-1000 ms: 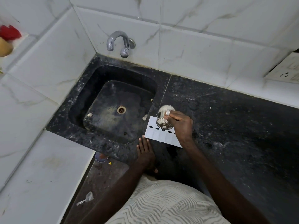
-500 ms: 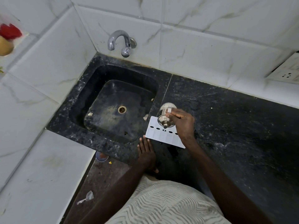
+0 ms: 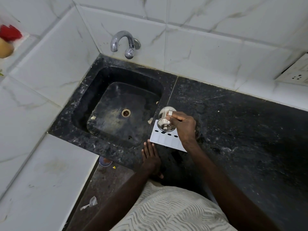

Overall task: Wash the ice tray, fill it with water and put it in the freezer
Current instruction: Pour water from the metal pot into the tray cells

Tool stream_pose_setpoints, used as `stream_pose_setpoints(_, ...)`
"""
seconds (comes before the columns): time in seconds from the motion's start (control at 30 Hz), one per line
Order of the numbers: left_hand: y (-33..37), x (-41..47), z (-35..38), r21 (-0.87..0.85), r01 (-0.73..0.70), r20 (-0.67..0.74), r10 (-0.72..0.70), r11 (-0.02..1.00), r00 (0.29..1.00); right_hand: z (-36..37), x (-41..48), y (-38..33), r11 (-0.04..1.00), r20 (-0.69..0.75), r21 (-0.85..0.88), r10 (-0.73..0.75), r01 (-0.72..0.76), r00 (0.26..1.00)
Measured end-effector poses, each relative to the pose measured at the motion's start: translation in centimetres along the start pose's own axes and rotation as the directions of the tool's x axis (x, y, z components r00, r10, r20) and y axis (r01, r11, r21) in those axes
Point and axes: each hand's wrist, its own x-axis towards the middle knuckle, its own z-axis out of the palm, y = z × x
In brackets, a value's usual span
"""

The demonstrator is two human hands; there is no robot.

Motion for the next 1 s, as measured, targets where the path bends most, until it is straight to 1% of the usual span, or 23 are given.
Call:
stream_pose_setpoints(0.1, 0.0, 0.0, 0.2, 0.001, 0.007, -0.011, -0.007, 1.000, 1.000, 0.4, -0.1, 0.0, 0.999, 0.013, -0.024, -0.024, 0.024, 1.000)
stream_pose_setpoints(0.57, -0.1, 0.1, 0.3, 0.029, -0.009, -0.025, 0.010, 1.000, 1.000, 0.9, 0.2, -0.3, 0.998, 0.023, -0.016, -0.052, 0.053, 0.998)
stream_pose_setpoints(0.83, -0.1, 0.4, 0.4, -0.005, -0.002, -0.017, 0.002, 1.000, 1.000, 1.0, 0.4, -0.4, 0.997, 0.014, -0.023, -0.074, 0.074, 0.997)
stream_pose_setpoints(0.93, 0.0, 0.5, 0.6, 0.014, 0.010, -0.023, -0.010, 1.000, 1.000, 1.1, 0.4, -0.6, 0.999, 0.018, 0.000, -0.045, 0.045, 0.999)
stream_pose_setpoints(1.0, -0.1, 0.2, 0.6, 0.039, 0.006, -0.042, -0.004, 0.999, 0.999, 1.2, 0.6, -0.5, 1.000, 0.012, 0.022, 0.004, -0.004, 1.000)
